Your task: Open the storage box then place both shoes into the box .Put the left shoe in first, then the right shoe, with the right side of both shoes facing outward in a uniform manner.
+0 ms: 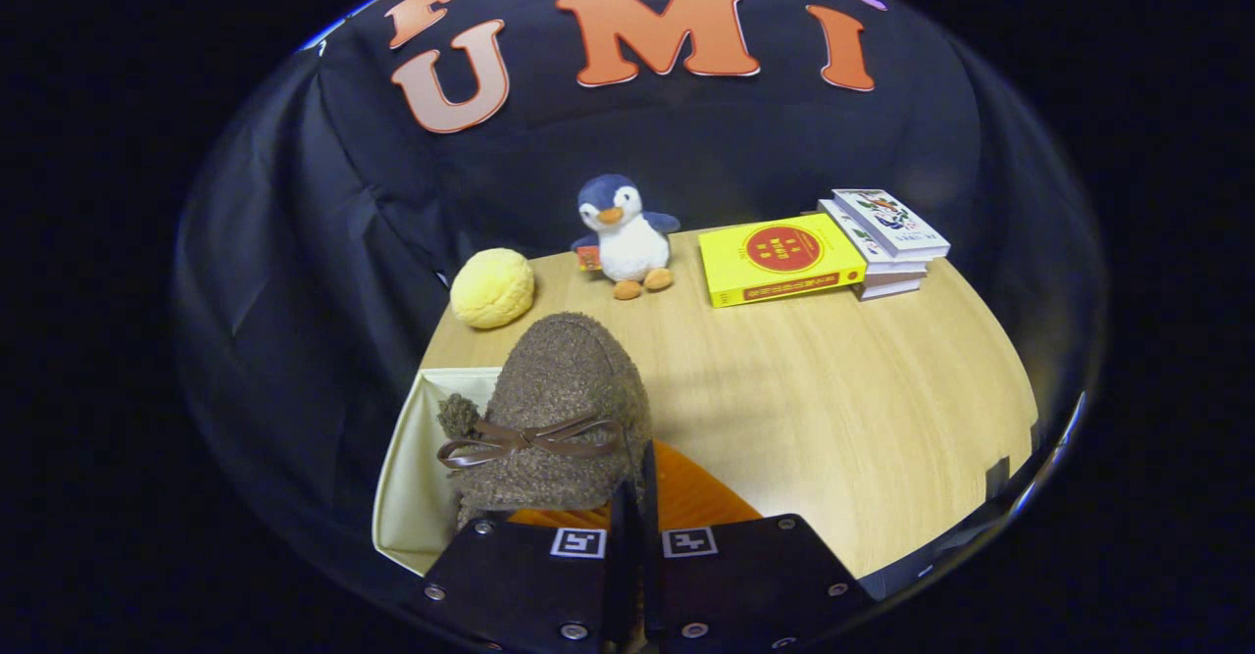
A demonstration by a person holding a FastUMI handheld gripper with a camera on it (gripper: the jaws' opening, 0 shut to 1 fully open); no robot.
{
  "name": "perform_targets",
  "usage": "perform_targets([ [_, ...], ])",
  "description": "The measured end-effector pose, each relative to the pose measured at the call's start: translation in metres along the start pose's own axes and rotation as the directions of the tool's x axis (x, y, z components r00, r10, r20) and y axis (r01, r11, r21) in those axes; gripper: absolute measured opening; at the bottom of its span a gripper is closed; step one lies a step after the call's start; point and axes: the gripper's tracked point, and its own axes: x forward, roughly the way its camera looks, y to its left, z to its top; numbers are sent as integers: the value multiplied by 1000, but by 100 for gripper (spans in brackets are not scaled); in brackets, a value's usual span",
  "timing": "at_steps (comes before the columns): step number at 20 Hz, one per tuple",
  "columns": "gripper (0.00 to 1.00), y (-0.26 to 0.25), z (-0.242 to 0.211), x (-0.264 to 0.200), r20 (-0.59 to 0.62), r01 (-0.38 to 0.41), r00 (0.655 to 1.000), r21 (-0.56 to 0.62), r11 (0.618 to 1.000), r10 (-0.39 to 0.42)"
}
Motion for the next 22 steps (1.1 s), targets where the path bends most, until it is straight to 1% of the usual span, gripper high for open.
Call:
perform_targets([
  [3,7,33,-3,11,-16,-7,1000,-50,999,7],
  [4,7,40,-12,24,-34,-7,999,-60,998,5],
  [6,7,53,-22,32,-54,-4,999,-76,997,0],
  [9,7,60,-38,51,-82,25,996,-110,994,-34],
  [11,7,63,-51,60,-102,40,993,-113,993,-52],
  [14,8,58,-64,65,-121,78,988,-122,989,-93],
  [16,17,55,-72,64,-141,99,983,-138,986,-118],
  [18,29,62,-78,58,-159,79,982,-148,986,-102],
  [20,38,65,-82,49,-170,48,983,-156,987,-75],
  [21,43,70,-79,42,-168,20,985,-151,988,-46],
  [22,46,76,-73,36,-155,-13,988,-139,990,-9],
])
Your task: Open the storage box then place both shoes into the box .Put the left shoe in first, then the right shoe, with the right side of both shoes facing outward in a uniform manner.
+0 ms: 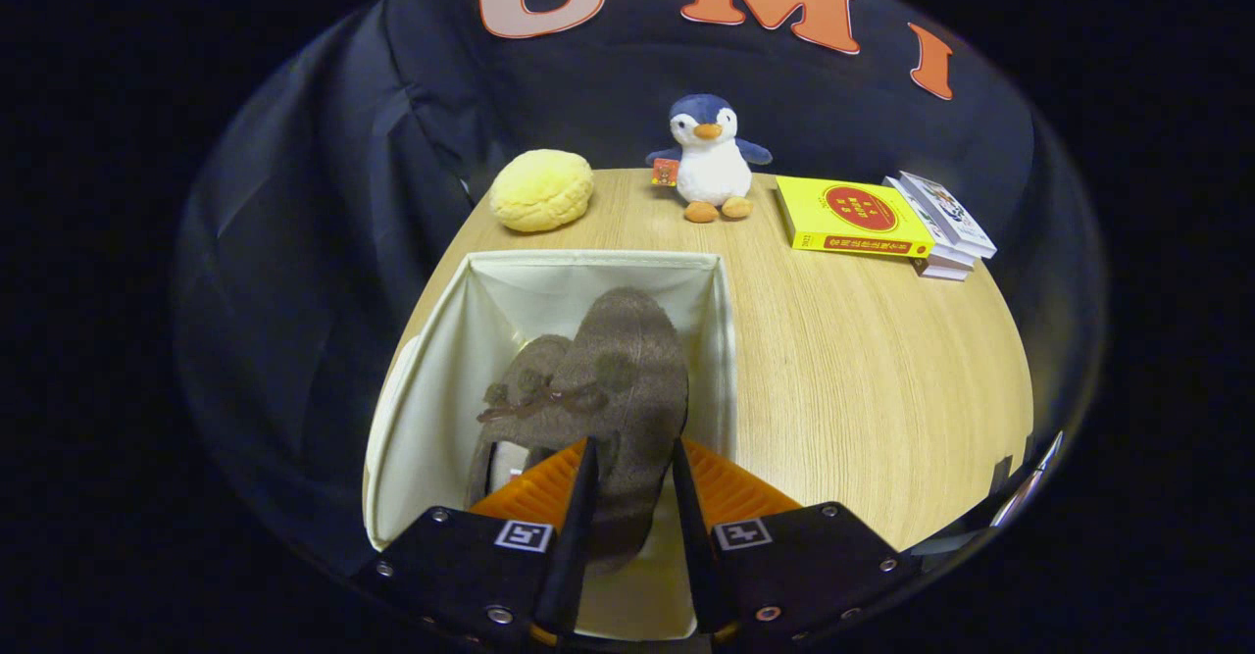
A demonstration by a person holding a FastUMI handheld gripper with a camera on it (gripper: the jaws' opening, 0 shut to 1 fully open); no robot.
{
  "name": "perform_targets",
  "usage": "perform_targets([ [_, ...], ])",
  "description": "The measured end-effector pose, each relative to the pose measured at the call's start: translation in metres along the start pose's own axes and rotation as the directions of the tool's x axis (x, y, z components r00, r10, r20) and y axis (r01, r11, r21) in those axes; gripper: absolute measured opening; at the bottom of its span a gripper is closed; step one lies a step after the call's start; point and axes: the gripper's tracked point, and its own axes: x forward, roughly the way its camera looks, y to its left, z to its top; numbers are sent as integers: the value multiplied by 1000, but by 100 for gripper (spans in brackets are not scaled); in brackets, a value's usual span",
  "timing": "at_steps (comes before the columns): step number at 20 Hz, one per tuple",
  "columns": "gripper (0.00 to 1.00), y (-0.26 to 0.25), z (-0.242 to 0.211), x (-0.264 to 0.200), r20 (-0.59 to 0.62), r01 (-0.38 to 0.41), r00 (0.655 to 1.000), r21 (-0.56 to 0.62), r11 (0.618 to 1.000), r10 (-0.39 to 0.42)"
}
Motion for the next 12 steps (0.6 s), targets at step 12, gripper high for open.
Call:
perform_targets([
  [12,80,-65,119,-125,454,-21,890,-64,998,48],
])
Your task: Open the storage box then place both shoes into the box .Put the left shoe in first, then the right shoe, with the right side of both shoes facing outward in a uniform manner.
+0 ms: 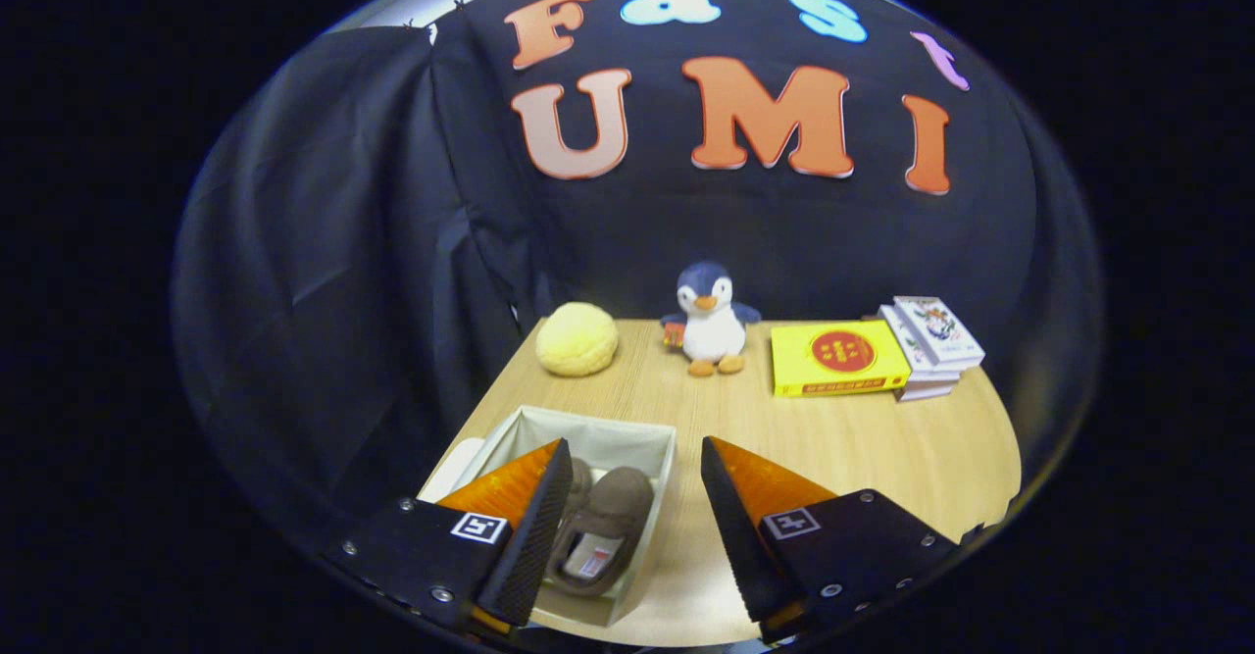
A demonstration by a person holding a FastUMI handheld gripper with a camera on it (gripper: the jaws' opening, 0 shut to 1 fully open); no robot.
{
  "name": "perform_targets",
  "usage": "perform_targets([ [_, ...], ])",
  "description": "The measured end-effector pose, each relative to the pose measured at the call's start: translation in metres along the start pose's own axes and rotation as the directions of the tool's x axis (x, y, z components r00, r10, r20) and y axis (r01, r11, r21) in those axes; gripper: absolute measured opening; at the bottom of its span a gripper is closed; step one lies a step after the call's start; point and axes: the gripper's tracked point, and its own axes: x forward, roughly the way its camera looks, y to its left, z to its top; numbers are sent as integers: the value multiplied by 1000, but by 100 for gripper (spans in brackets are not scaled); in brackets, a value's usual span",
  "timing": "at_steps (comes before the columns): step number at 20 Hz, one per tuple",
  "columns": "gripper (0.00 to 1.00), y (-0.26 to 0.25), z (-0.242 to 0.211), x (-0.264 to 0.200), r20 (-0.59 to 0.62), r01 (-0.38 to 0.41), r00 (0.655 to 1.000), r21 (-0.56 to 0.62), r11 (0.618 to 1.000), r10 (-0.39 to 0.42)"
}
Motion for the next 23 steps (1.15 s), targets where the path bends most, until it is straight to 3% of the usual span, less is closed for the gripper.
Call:
perform_targets([
  [2,83,-32,15,-11,62,52,997,15,999,-53],
  [9,82,-123,63,-58,245,126,961,24,992,-128],
  [16,84,-177,101,-100,379,137,916,16,990,-133],
  [23,91,-197,118,-111,456,58,888,11,998,-56],
])
